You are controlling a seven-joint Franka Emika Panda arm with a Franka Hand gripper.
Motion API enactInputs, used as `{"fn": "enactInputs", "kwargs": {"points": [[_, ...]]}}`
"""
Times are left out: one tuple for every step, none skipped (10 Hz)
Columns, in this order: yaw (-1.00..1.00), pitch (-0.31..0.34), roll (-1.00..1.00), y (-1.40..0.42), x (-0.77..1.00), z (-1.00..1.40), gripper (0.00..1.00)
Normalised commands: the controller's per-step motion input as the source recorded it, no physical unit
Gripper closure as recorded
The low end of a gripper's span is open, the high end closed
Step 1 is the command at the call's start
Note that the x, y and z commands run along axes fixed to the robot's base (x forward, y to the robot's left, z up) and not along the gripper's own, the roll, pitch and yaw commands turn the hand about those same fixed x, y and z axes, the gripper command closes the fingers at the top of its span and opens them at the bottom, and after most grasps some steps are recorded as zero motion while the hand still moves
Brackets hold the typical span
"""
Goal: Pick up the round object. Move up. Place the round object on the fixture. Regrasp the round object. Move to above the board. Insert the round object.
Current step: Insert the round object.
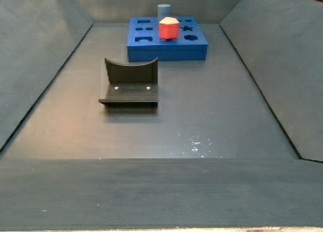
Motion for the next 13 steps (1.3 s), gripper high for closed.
{"fn": "enactInputs", "kwargs": {"points": [[-0.15,0.091,-0.23,-0.02,0.17,-0.34,1.0],[-0.15,0.051,-0.26,-0.02,0.13,-0.36,1.0],[-0.15,0.131,-0.31,-0.11,0.28,-0.49,1.0],[-0.03,0.103,-0.28,-0.25,0.47,-0.65,1.0],[0.0,0.0,-0.23,-0.49,0.35,-0.79,1.0],[0.03,0.0,-0.08,-0.47,0.1,-0.96,1.0],[0.14,-0.023,0.0,-0.19,0.0,-1.0,1.0],[0.17,-0.169,0.11,0.0,-0.33,-1.0,1.0],[0.19,-0.166,0.09,0.0,-0.35,-1.0,1.0],[0.27,-0.18,-0.04,-0.16,-0.11,-0.9,1.0],[0.21,-0.114,-0.25,-0.32,0.0,-0.79,1.0],[0.0,-0.217,-0.34,-0.44,0.18,-0.68,1.0],[0.0,-0.126,-0.3,-0.21,0.43,-0.79,1.0]]}}
